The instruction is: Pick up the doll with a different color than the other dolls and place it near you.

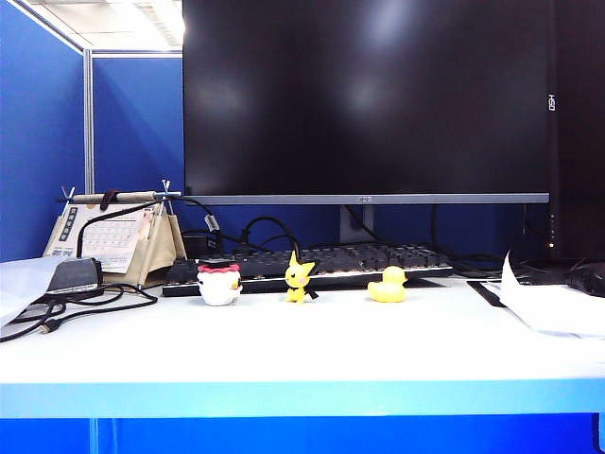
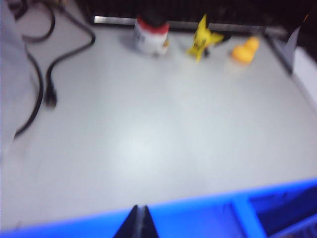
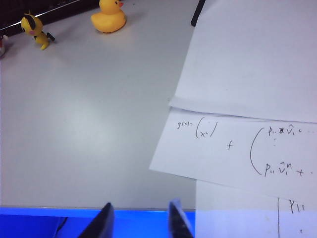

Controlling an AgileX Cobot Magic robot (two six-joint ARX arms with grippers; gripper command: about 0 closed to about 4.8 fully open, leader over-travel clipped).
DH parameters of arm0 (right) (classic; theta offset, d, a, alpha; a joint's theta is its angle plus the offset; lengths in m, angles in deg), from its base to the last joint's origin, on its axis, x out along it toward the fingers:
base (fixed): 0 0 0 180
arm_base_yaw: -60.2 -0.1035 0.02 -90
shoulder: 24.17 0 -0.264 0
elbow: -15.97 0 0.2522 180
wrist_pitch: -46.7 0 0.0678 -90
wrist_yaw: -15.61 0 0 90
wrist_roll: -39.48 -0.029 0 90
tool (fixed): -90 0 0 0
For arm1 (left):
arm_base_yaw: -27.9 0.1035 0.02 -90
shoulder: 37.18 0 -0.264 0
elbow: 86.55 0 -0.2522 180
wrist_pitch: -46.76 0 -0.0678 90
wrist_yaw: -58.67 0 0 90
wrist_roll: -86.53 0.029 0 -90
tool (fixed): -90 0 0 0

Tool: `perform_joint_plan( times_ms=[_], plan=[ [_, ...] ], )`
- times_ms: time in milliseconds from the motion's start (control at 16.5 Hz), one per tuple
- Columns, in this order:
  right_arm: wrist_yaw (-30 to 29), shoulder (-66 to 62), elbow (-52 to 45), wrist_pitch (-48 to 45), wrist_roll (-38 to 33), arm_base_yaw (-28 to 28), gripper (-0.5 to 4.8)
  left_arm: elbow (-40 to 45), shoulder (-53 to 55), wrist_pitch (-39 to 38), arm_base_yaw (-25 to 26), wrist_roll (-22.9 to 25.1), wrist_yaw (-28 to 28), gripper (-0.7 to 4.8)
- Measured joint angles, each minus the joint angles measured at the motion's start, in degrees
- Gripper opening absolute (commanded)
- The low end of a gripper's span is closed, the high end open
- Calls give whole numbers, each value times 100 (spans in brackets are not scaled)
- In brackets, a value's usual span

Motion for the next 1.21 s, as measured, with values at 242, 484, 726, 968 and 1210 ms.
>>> perform_joint_plan(
  times_ms=[242,484,726,968,1210],
  plan=[
    [0,0,0,0,0,0,144,-4,-2,1869,0,-131,192,23],
    [0,0,0,0,0,0,144,-802,404,2223,0,-179,-920,349],
    [0,0,0,0,0,0,145,-1622,2146,2500,7,575,-719,479],
    [-4,2,0,4,0,0,144,-2229,4811,3661,11,675,-802,479],
    [-4,0,0,2,0,0,144,-3473,7517,3926,203,739,-988,479]
  ],
)
